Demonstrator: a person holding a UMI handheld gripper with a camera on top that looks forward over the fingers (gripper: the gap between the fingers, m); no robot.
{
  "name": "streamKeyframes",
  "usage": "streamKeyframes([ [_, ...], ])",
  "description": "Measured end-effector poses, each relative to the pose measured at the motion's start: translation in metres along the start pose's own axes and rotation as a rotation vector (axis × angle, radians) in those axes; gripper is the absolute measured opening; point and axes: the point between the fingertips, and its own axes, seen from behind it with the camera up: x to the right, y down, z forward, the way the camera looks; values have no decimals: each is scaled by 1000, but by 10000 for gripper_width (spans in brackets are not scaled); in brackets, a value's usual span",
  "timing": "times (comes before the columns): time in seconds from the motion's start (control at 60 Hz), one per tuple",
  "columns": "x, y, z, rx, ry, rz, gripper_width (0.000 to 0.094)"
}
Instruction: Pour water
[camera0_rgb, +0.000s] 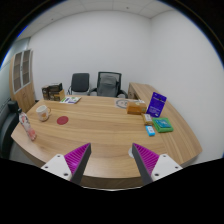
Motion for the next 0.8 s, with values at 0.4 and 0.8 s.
streamKeyframes([
  [0.4, -113, 58, -2, -73, -43, -31, 861],
  [0.8, -370, 67, 18, 9, -104, 14, 860],
])
